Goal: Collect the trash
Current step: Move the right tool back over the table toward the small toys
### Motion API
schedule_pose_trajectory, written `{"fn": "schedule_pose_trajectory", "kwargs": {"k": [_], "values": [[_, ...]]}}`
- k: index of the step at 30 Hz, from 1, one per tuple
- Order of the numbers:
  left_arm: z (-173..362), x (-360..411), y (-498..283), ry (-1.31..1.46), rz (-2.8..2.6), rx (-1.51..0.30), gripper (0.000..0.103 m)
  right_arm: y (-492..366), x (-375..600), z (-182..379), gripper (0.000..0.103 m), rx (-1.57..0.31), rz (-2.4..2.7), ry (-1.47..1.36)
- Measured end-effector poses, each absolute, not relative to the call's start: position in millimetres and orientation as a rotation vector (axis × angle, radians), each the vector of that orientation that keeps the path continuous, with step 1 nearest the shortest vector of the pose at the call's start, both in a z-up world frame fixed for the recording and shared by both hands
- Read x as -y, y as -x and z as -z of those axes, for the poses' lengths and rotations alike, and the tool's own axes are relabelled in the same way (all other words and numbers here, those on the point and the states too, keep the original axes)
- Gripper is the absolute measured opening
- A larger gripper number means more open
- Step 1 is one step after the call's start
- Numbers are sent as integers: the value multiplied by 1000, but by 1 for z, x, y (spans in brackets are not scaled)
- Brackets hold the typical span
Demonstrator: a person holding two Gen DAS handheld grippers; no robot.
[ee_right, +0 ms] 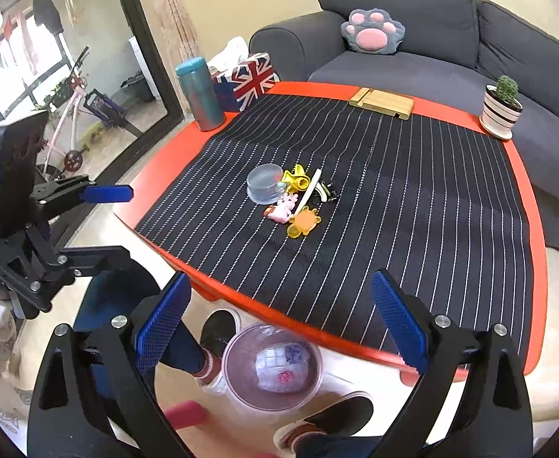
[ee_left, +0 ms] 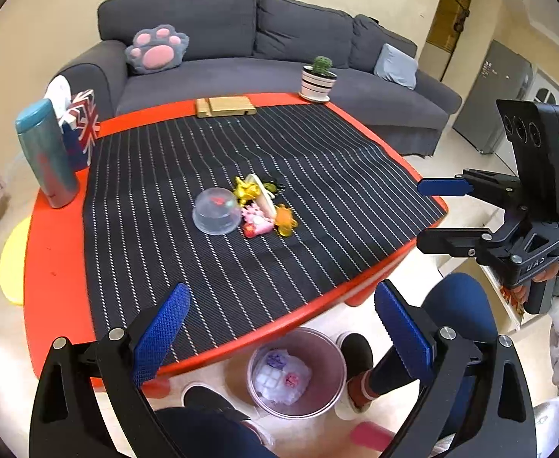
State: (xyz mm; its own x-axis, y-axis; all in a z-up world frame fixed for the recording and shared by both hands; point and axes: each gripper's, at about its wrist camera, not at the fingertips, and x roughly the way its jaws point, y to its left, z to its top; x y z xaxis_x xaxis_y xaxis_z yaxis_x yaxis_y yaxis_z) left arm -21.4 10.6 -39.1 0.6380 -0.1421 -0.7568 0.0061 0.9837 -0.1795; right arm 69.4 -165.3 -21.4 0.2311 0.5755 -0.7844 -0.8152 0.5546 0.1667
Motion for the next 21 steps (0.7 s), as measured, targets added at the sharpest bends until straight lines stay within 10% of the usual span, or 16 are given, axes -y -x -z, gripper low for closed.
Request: {"fn": "schedule_pose_trajectory", "kwargs": {"k": [21], "values": [[52, -50, -9, 194, 18, -898, 94, -130, 81, 74, 94, -1028, -1041, 539]]}}
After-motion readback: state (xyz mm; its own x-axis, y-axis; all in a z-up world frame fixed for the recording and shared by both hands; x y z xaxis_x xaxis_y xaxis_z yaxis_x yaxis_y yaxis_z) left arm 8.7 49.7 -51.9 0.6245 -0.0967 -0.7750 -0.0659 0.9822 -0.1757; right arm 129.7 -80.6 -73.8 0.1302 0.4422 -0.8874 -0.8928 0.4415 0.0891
